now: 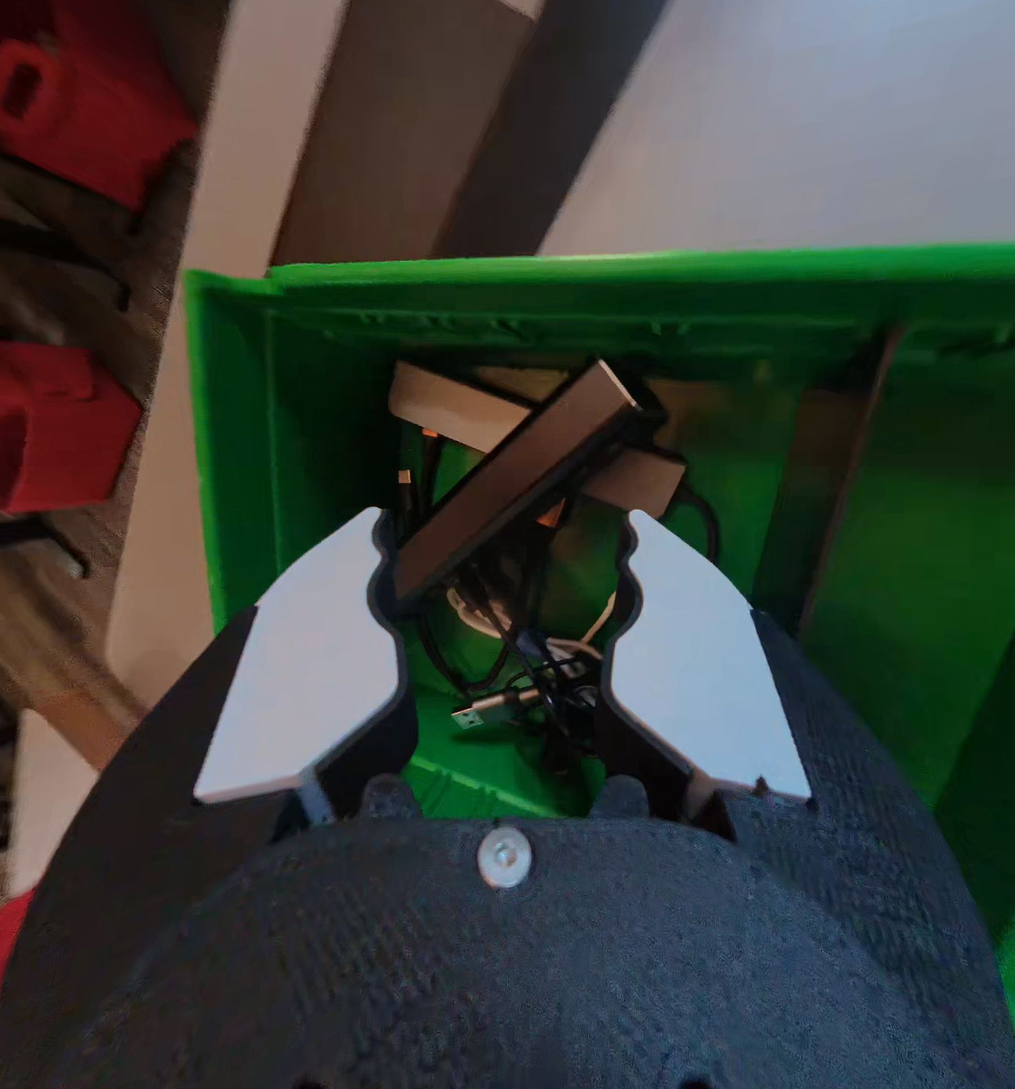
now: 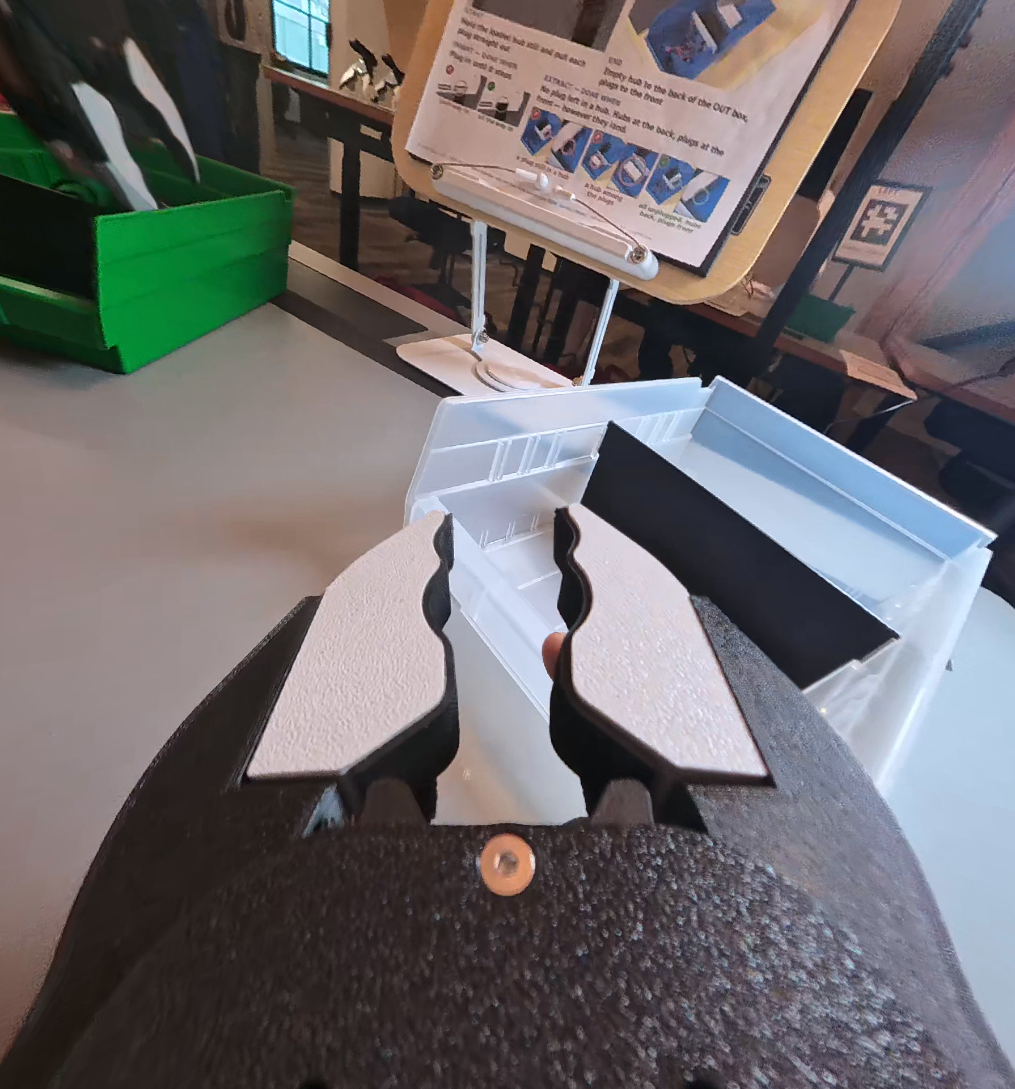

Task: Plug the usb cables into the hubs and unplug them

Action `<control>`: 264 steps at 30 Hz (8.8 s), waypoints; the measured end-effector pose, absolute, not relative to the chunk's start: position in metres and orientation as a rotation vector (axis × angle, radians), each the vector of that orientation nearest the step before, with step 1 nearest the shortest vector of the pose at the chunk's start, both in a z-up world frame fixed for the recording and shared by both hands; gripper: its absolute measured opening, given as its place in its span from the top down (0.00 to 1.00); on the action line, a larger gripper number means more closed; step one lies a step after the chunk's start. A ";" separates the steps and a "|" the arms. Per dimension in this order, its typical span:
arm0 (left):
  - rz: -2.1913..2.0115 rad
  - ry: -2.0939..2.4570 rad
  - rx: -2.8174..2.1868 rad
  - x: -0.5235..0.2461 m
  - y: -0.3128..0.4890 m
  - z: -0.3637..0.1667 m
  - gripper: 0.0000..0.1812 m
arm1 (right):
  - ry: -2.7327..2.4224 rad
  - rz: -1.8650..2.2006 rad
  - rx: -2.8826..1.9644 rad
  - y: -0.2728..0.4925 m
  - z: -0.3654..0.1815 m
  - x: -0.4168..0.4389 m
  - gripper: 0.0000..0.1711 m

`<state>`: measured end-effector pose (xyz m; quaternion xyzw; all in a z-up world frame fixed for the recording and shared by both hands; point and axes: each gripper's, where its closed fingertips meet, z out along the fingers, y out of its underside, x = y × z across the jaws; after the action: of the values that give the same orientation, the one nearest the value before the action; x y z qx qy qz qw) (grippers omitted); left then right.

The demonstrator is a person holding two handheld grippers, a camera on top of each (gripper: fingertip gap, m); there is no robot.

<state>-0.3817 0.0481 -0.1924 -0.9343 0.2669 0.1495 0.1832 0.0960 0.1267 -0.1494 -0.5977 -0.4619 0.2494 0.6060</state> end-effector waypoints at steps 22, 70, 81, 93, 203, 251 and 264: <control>0.761 1.070 -2.185 -0.350 0.021 -0.039 0.83 | -1.190 0.677 -1.291 0.094 -0.148 0.080 0.85; -1.133 0.982 -1.083 0.082 -0.127 -0.063 0.61 | -1.486 2.859 -0.966 -0.146 -0.093 0.062 0.82; -0.983 0.781 -1.316 0.039 -0.070 -0.089 0.60 | -1.461 1.564 -1.010 -0.060 -0.113 0.038 0.77; -1.004 0.769 -1.467 0.054 -0.059 -0.121 0.60 | -1.493 1.423 -1.043 -0.063 -0.131 0.029 0.92; -0.232 0.784 -1.657 -0.039 -0.021 -0.151 0.60 | -1.494 0.379 -1.461 0.212 -0.128 0.067 0.90; -0.381 0.436 -1.499 -0.084 -0.015 -0.102 0.66 | -1.614 0.040 -1.770 0.319 -0.096 0.039 0.65; -0.335 0.414 -1.559 -0.101 -0.007 -0.121 0.67 | -1.841 0.079 -2.136 0.376 -0.220 0.020 0.65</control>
<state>-0.1007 -0.0066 -0.1212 -0.6942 0.1845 -0.1493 0.6796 0.0198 0.3762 -0.2202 -0.7474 -0.6444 0.0277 0.1596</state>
